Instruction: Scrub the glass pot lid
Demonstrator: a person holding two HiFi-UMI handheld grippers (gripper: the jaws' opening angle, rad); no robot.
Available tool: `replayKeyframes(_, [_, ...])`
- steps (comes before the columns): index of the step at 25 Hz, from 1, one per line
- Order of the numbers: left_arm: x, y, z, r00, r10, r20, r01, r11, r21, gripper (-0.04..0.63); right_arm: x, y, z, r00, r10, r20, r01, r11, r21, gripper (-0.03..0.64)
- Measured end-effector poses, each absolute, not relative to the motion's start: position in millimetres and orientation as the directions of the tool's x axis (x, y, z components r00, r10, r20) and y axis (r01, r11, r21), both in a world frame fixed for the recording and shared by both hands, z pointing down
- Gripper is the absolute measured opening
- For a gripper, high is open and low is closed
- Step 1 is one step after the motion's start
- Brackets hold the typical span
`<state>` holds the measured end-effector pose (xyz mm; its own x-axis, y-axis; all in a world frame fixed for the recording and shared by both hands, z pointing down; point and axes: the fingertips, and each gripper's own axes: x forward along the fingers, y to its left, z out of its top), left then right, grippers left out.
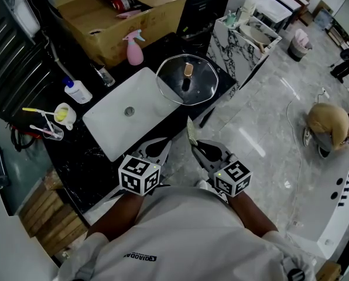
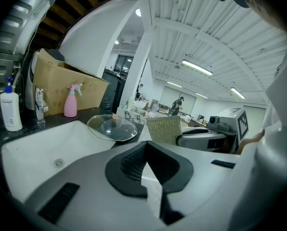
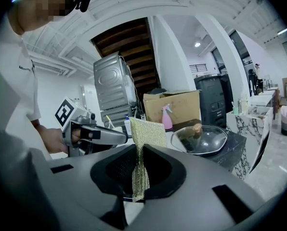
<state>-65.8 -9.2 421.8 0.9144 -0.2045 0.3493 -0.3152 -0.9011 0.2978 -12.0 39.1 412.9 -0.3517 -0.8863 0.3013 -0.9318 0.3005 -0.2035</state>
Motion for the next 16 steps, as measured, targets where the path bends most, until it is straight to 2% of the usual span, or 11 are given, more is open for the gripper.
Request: replayKeyframes(16, [-68.4,-11.3,418.0,0.917,-0.215,0.337,-0.321,-0.898,0.3,0.012,-11.4,37.7,409.8,-0.34,-0.893,0.293,-0.935,0.289,-0.204,0.075])
